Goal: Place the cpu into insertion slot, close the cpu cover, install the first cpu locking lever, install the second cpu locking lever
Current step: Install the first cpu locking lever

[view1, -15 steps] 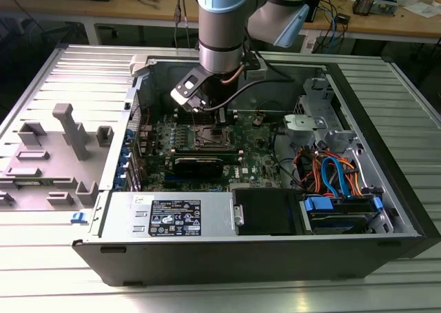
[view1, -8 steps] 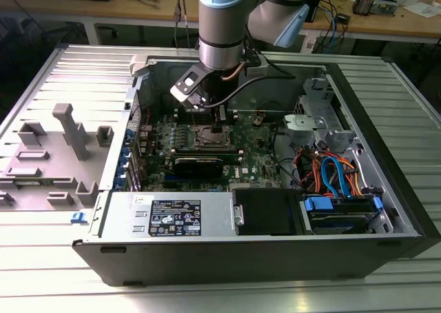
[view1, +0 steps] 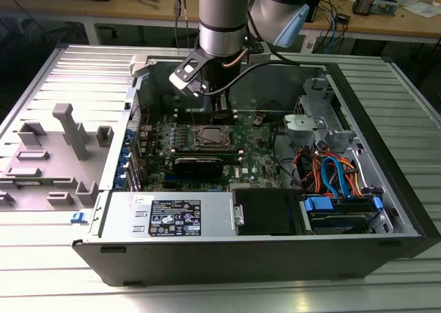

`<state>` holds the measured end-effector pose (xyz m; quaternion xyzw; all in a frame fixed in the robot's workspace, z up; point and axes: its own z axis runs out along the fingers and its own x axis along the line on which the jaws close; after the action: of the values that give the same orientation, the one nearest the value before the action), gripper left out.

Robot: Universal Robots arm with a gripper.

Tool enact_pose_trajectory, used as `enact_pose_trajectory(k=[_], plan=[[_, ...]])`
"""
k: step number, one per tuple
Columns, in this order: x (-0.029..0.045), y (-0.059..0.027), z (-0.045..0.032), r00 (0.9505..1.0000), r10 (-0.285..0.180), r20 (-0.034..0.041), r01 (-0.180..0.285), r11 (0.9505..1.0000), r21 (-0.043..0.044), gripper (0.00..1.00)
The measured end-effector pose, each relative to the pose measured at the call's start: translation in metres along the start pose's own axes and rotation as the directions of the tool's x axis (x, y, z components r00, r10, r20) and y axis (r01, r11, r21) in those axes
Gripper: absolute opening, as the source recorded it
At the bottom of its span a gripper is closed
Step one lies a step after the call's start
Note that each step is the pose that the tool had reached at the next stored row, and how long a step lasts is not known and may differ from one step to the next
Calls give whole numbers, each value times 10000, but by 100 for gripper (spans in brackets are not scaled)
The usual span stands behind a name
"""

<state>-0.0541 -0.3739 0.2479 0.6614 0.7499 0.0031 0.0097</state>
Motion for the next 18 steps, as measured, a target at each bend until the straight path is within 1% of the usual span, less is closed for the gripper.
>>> enact_pose_trajectory(k=[2, 5, 6, 9, 12, 14, 15, 16, 18], plan=[[0, 0, -1, 10000, -35, 0, 35, 10000, 0, 11], [0, 0, -1, 9983, -587, -9, 587, 9983, -6, 11], [0, 0, -1, 9955, -945, -15, 945, 9955, -10, 11], [0, 0, -1, 9891, -1475, -23, 1475, 9891, -17, 11], [0, 0, -1, 9783, -2070, -32, 2070, 9783, -25, 11], [0, 0, 0, 9694, -2453, -39, 2452, 9695, -31, 11], [0, 0, 0, 9625, -2713, -42, 2713, 9625, -35, 11], [0, 1, 0, 9591, -2832, -44, 2832, 9591, -37, 11], [0, 1, 0, 9541, -2993, -46, 2993, 9541, -39, 11]])
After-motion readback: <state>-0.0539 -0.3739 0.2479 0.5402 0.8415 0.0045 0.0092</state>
